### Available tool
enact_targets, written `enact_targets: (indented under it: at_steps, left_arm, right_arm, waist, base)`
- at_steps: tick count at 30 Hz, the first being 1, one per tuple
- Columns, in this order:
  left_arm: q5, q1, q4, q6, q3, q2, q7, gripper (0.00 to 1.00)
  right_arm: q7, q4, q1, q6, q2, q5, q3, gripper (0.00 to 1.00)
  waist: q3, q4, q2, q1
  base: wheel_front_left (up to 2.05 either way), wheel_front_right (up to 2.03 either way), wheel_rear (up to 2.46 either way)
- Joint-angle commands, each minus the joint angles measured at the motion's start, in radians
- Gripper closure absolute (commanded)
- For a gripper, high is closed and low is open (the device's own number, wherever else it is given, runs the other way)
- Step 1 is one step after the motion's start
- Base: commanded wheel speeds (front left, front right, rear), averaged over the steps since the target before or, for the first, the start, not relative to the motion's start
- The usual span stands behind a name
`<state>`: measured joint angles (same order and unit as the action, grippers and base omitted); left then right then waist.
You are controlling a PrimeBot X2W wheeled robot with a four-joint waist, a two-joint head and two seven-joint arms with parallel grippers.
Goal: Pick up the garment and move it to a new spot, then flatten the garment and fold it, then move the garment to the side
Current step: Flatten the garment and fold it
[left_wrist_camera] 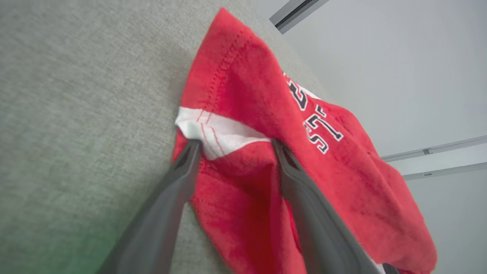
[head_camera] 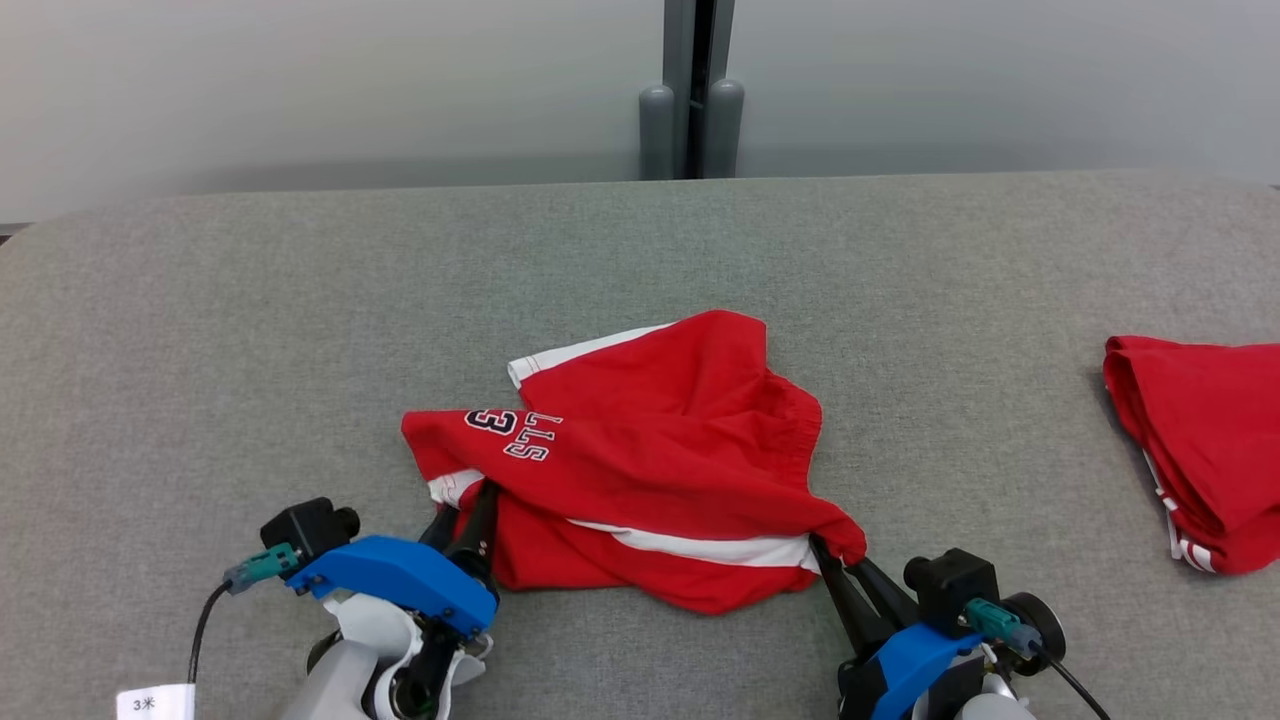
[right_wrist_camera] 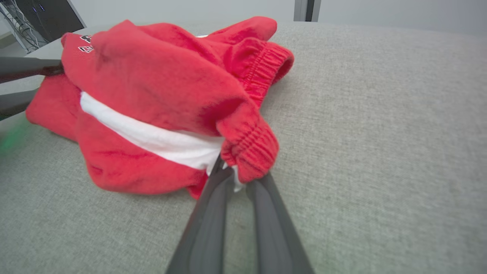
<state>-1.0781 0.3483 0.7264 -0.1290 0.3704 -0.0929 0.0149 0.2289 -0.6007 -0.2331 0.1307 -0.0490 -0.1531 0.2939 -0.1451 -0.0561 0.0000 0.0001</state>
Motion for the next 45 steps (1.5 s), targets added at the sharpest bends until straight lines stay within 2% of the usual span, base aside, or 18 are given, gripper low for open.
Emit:
enact_targets:
  at_steps: [1,5,9,10,12,14,22,31,36,45]
  left_arm:
    - [-0.018,0.017,0.009,-0.003,-0.003,-0.002,0.007,0.0]
    - [-0.052,0.027,-0.01,-0.003,0.011,-0.012,0.02,0.01]
    - [-0.084,0.013,-0.047,-0.003,0.025,-0.03,0.044,0.15]
    - [-0.091,0.009,-0.052,-0.003,0.031,-0.034,0.049,0.24]
    - [-0.101,0.006,-0.057,-0.003,0.044,-0.042,0.056,0.59]
    - [-0.108,0.009,-0.057,-0.003,0.053,-0.048,0.06,1.0]
    - [-0.095,0.015,-0.075,-0.003,0.128,-0.088,0.083,1.0]
    - [-0.057,-0.056,-0.281,-0.003,0.204,-0.228,0.147,1.0]
    - [-0.024,-0.077,-0.469,0.004,0.182,-0.311,0.191,1.0]
    - [0.073,0.001,-0.817,0.108,0.11,-0.415,0.195,1.0]
  right_arm:
    - [0.005,0.003,-0.014,0.0,-0.003,0.003,-0.002,1.0]
    - [0.008,0.004,-0.014,0.0,-0.003,0.004,-0.003,1.0]
    - [0.011,0.004,-0.016,0.0,-0.003,0.007,-0.012,1.0]
    - [0.012,0.003,-0.017,0.0,-0.003,0.008,-0.014,1.0]
    - [0.012,0.003,-0.017,0.0,-0.003,0.009,-0.018,1.0]
    - [0.015,0.003,-0.017,0.0,-0.003,0.01,-0.022,1.0]
    - [0.021,0.014,-0.03,0.0,-0.003,0.001,-0.044,1.0]
    - [0.012,0.082,-0.044,0.0,-0.01,-0.06,-0.099,1.0]
    - [-0.017,0.211,-0.027,0.0,-0.041,-0.119,-0.119,1.0]
    - [-0.147,0.599,-0.044,0.0,-0.125,-0.182,-0.134,1.0]
  waist:
    - [-0.001,-0.004,0.0,-0.0001]
    - [-0.005,-0.013,0.0,-0.0001]
    - [-0.007,-0.016,0.0,-0.0001]
    - [-0.008,-0.017,0.0,-0.0001]
    - [-0.009,-0.016,0.0,-0.0001]
    - [-0.01,-0.016,0.0,-0.0001]
    - [-0.01,-0.017,0.0,-0.0001]
    - [0.002,-0.007,0.0,-0.0001]
    - [0.025,0.01,0.0,-0.0001]
    - [0.083,-0.01,0.0,-0.0001]
  base:
    - [0.0,0.0,0.0]
    - [0.0,0.0,0.0]
    - [0.0,0.0,0.0]
    - [0.0,0.0,0.0]
    - [0.0,0.0,0.0]
    - [0.0,0.0,0.0]
    - [0.0,0.0,0.0]
    - [0.0,0.0,0.0]
    - [0.0,0.0,0.0]
    - [0.0,0.0,0.0]
